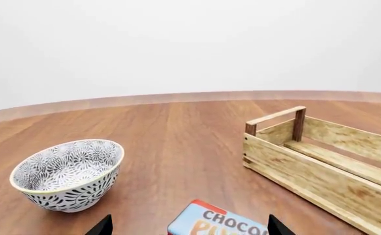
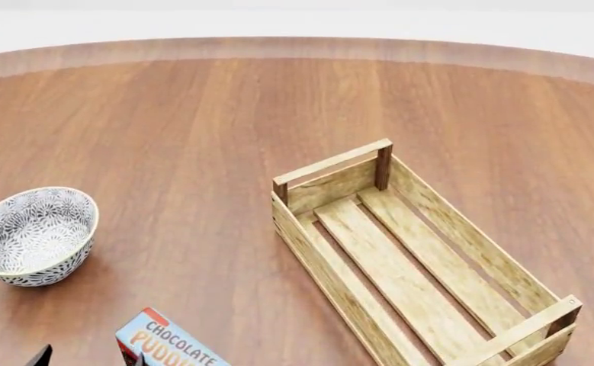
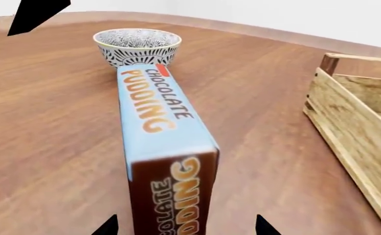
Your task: Pick up the chocolate pudding and put it in the tray.
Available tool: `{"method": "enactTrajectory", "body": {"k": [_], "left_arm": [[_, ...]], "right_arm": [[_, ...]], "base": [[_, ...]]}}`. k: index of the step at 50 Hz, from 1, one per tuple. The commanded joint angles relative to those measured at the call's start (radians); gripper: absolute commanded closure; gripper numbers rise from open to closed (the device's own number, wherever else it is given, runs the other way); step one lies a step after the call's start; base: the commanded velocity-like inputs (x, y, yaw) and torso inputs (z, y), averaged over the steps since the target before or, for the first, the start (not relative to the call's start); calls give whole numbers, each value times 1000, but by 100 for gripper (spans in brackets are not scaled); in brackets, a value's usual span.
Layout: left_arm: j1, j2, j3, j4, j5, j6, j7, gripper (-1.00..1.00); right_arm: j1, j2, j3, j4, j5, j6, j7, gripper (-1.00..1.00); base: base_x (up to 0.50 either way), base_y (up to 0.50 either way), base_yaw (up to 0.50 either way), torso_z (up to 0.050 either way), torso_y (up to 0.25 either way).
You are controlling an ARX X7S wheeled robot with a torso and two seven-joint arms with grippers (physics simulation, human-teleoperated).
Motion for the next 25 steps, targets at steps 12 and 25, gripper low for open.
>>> {"method": "enactTrajectory", "body": {"k": [12,25], "left_arm": [[-6,-6,16,-10,0,4,-11,-100],[-9,-9,23,-21,-2,13,-16,-100]], "right_arm": [[22,-6,-30,-11,-5,31,14,-100],[40,-11,-41,16,-2,25,17,-100]], "base": [[0,0,0,0,0],[0,0,0,0,0]]}}
